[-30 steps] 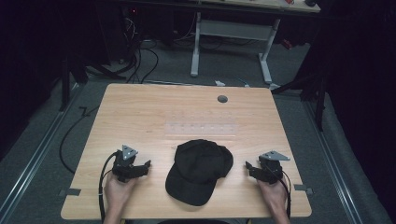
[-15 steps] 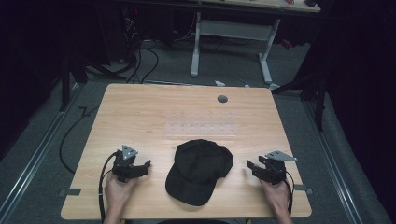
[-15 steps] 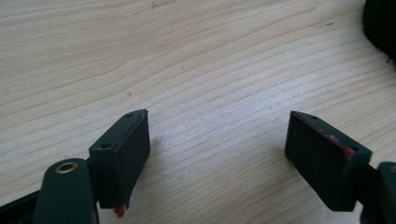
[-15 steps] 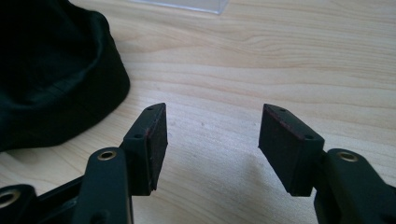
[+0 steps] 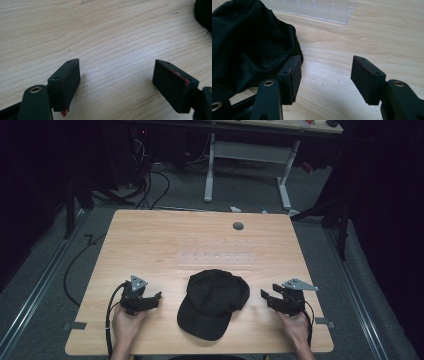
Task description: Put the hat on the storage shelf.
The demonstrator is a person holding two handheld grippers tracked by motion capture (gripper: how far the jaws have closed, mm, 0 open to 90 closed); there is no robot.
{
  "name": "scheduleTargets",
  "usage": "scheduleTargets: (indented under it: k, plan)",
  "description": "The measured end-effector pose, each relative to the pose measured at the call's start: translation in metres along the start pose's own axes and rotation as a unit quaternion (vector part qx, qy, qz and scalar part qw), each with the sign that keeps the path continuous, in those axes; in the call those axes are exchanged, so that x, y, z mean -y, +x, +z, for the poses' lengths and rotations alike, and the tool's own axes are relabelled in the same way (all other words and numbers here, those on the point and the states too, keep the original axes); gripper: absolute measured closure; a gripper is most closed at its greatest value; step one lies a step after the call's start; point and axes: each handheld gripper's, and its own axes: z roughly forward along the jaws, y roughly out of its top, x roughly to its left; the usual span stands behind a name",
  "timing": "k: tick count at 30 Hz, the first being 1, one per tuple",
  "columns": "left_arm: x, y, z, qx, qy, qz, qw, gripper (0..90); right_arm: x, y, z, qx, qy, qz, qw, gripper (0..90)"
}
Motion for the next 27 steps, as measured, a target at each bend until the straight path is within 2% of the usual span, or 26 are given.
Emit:
scheduleTargets:
  k: [10, 15, 16, 27]
  plan:
    - [0.000, 0.000, 0.000, 0.000, 0.000, 0.000, 1.0000, 22.6, -0.015, 0.008, 0.000, -0.023, -0.011, -0.008, 0.9996, 40.5]
    - [0.000, 0.000, 0.000, 0.000, 0.000, 0.000, 1.0000, 22.6, -0.024, 0.015, 0.002, -0.036, -0.013, -0.018, 0.9991, 39.9]
    - [0.000, 0.000, 0.000, 0.000, 0.000, 0.000, 1.0000, 22.6, -0.028, 0.018, 0.004, -0.044, -0.012, -0.021, 0.9987, 39.6]
    - [0.000, 0.000, 0.000, -0.001, 0.000, 0.000, 1.0000, 22.5, -0.051, 0.037, 0.014, -0.080, -0.012, -0.031, 0.9962, 39.0]
